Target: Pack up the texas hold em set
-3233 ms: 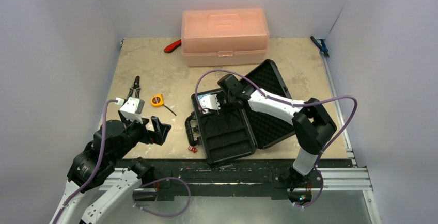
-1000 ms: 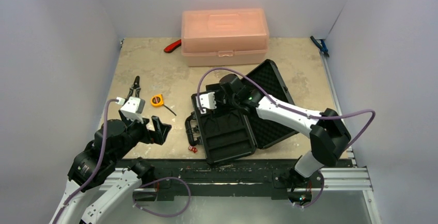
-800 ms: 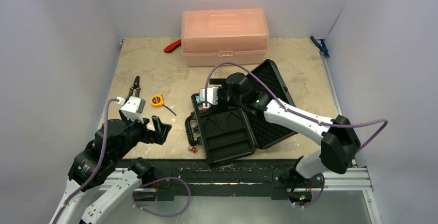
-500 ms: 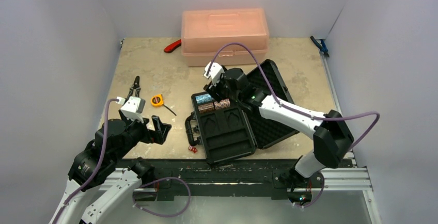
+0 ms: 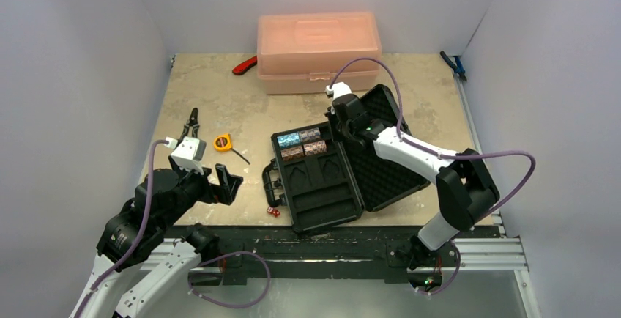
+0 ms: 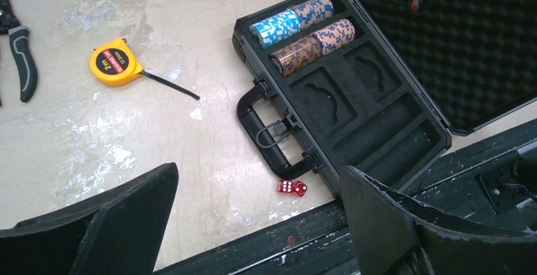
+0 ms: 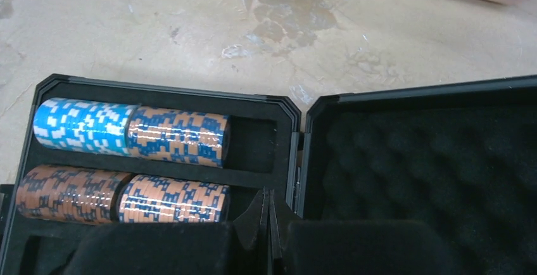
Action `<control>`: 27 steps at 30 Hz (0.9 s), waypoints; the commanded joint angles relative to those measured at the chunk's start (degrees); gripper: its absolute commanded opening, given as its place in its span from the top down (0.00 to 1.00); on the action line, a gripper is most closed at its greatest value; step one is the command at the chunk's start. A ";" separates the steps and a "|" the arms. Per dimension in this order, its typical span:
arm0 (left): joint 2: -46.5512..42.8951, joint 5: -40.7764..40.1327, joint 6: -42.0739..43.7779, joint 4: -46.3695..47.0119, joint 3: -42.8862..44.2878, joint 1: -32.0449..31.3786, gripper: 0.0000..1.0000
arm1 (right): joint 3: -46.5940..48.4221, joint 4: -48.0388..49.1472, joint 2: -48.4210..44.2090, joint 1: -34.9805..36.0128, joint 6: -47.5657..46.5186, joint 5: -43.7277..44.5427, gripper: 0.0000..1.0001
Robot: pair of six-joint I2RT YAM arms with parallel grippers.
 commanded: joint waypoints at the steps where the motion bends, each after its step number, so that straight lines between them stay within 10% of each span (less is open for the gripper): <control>1: 0.32 -0.67 1.00 1.28 -0.04 -0.15 0.00 | -0.16 -1.28 0.28 -0.77 2.23 0.09 1.00; 27: 0.77 -0.93 0.93 1.31 -0.03 -0.19 0.00 | -1.05 4.31 7.80 -0.62 2.29 -22.11 1.00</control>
